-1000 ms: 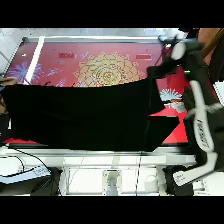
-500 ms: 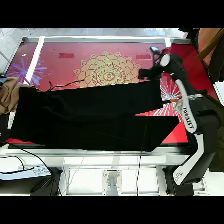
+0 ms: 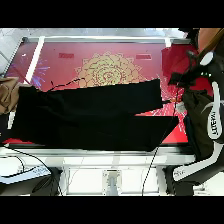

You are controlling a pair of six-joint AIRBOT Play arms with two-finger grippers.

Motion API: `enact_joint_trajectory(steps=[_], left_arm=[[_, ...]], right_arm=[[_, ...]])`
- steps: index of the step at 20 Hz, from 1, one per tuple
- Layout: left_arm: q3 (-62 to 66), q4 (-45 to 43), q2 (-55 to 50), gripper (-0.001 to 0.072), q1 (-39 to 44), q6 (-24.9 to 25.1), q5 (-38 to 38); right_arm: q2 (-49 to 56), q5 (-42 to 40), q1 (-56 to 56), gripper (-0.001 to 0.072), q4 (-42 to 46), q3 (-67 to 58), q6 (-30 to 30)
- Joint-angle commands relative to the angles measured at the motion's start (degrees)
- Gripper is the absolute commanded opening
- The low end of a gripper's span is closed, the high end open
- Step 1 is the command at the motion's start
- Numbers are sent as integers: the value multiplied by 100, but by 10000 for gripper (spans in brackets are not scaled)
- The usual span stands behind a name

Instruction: Fold the clothes and pants, and hang the long-sleeved shirts on hangers.

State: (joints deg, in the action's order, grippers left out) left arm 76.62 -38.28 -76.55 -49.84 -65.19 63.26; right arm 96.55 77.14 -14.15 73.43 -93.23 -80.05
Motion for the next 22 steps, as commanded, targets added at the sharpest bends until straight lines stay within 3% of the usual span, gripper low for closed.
enact_joint_trajectory(steps=[1,4,7,10,17,18,19,20,21,22], left_arm=[[2,-249,39,564,-79,-50,1049],[2,-1375,74,478,-96,-452,1480],[-7,-2188,201,479,-96,-664,1744],[-11,-2302,387,478,-98,-660,1753],[-11,-2299,492,478,-96,-660,1757],[-11,-2299,492,478,-96,-662,1757],[-11,-2299,492,478,-96,-662,1757],[-11,-2299,492,478,-96,-660,1757],[-11,-2299,492,478,-96,-660,1757],[-11,-2299,492,478,-96,-660,1757]], right_arm=[[-470,-1008,-415,493,-1453,1753,951],[-960,-1231,-608,493,-2369,3353,1720],[-1246,-1755,-616,494,-2774,4315,2022],[-1259,-2524,-616,494,-3807,4750,2601],[-1257,-3991,-487,486,-4454,4736,2710],[-1257,-4105,-428,422,-4516,4717,2726],[-1257,-4159,-358,284,-4511,4673,2776],[-1257,-4186,-282,102,-4516,4612,2918],[-1259,-4232,-210,16,-4522,4513,2975],[-1259,-4229,-168,16,-4540,4356,2973]])
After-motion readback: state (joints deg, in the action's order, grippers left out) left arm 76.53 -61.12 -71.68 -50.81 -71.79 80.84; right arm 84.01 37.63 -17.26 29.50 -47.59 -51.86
